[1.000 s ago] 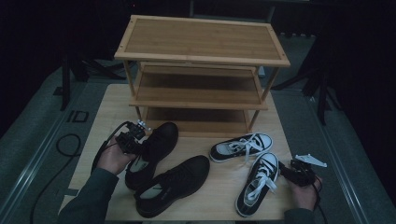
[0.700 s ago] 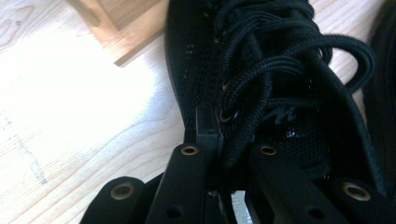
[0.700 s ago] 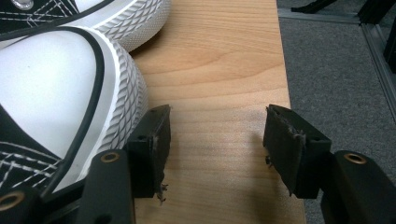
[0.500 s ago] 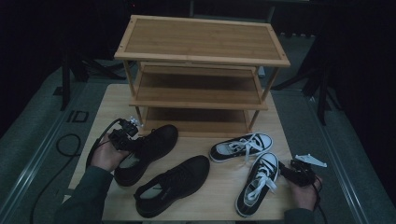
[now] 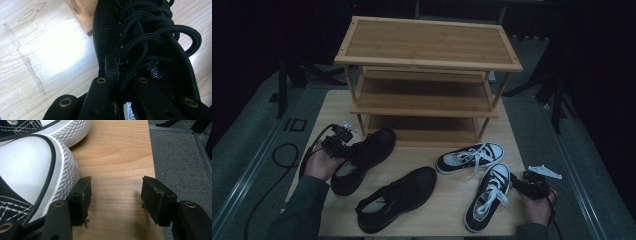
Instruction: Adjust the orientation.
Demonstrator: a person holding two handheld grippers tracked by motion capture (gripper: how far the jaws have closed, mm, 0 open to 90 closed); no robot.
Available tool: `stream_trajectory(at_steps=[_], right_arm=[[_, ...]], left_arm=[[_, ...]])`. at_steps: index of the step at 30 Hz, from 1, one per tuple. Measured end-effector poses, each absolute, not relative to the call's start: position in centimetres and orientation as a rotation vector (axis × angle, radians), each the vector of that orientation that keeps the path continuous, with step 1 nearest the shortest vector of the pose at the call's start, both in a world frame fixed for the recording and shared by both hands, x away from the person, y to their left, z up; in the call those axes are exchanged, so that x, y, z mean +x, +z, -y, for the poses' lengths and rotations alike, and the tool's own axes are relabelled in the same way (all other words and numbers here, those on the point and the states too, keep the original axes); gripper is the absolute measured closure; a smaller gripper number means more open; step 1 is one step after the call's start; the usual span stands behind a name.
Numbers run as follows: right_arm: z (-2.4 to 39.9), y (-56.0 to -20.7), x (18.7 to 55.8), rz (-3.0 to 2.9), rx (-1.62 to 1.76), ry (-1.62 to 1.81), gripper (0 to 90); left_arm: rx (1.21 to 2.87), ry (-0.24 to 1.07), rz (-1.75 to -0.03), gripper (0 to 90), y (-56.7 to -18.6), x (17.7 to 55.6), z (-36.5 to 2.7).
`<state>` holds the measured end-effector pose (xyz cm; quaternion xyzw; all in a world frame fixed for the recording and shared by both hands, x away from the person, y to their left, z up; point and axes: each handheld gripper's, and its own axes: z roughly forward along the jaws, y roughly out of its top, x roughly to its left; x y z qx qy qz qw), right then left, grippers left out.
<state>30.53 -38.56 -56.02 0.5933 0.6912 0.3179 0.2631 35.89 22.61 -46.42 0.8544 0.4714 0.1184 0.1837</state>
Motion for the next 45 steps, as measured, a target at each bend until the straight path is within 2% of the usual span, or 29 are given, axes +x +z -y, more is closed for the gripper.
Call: stream_trajectory(at_steps=[4,17,25,45], right_arm=[[38.5,-56.0,30.5,-1.869,1.603,0.858,41.1],[38.6,-56.0,30.5,-1.869,1.604,0.859,41.1],[38.6,-56.0,30.5,-1.869,1.604,0.859,41.1],[38.6,-56.0,30.5,-1.869,1.605,0.862,41.0]], left_arm=[[2.375,0.298,-1.324,74.9,-46.1,35.7,-22.9],[2.322,0.31,-1.309,61.0,-44.6,34.3,-23.3],[2.328,0.305,-1.302,57.9,-44.2,33.8,-23.5],[2.342,0.321,-1.244,60.4,-42.7,32.4,-23.3]])
